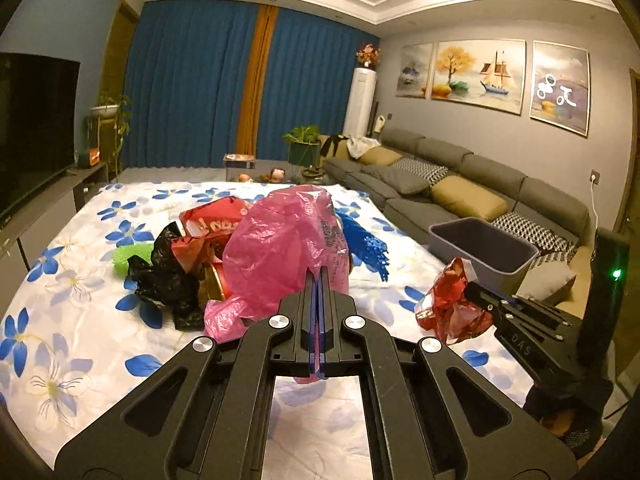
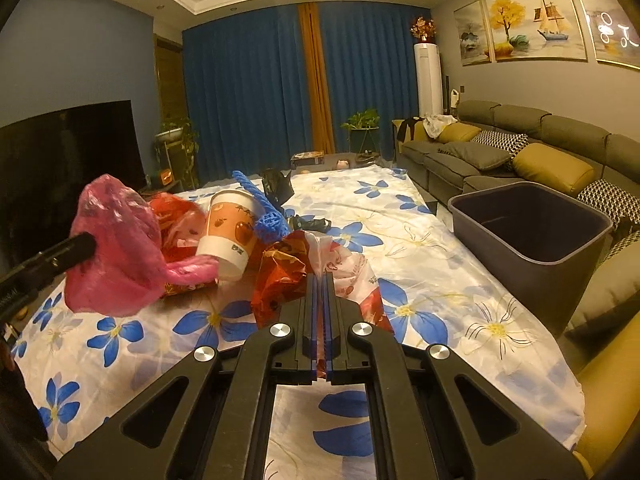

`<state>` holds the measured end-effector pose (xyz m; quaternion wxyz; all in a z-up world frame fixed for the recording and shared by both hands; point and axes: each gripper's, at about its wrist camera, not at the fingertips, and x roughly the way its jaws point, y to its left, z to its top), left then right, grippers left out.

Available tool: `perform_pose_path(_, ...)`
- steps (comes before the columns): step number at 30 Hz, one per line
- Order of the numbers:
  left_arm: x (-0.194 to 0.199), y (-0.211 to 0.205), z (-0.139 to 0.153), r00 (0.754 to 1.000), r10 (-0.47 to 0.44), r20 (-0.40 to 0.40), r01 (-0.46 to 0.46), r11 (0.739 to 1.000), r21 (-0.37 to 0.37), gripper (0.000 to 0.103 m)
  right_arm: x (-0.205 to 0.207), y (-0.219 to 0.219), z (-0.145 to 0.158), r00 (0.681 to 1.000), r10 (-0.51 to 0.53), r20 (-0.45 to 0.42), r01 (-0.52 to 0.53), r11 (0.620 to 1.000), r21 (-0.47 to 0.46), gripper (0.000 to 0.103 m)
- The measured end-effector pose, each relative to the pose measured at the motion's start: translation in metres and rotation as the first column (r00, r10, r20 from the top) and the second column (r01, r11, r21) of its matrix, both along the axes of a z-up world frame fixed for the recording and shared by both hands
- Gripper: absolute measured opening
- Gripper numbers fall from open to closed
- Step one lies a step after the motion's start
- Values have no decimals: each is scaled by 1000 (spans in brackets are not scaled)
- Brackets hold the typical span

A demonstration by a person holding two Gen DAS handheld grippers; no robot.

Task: Collect trash
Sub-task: 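Carry the pink bag and red wrapper in both grippers over the grey bin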

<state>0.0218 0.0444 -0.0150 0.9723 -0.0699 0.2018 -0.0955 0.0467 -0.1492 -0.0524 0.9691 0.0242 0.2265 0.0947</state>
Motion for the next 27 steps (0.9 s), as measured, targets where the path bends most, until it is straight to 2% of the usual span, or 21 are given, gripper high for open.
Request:
perform_pose_path(5, -7, 12, 5, 999, 34, 10, -34, 999, -1, 0, -4, -3, 1, 1000, -8, 6, 8, 1000, -2, 3)
perform_pose_path(12, -25, 27, 25, 995, 70, 71, -70, 997, -15, 0, -4, -3, 2, 1000, -8, 8, 8, 1000, 6, 3)
perform_pose_path(27, -11, 2, 17, 999, 2, 49, -2, 1000, -10, 0, -7, -14, 4, 999, -30, 23, 29, 999, 23, 3)
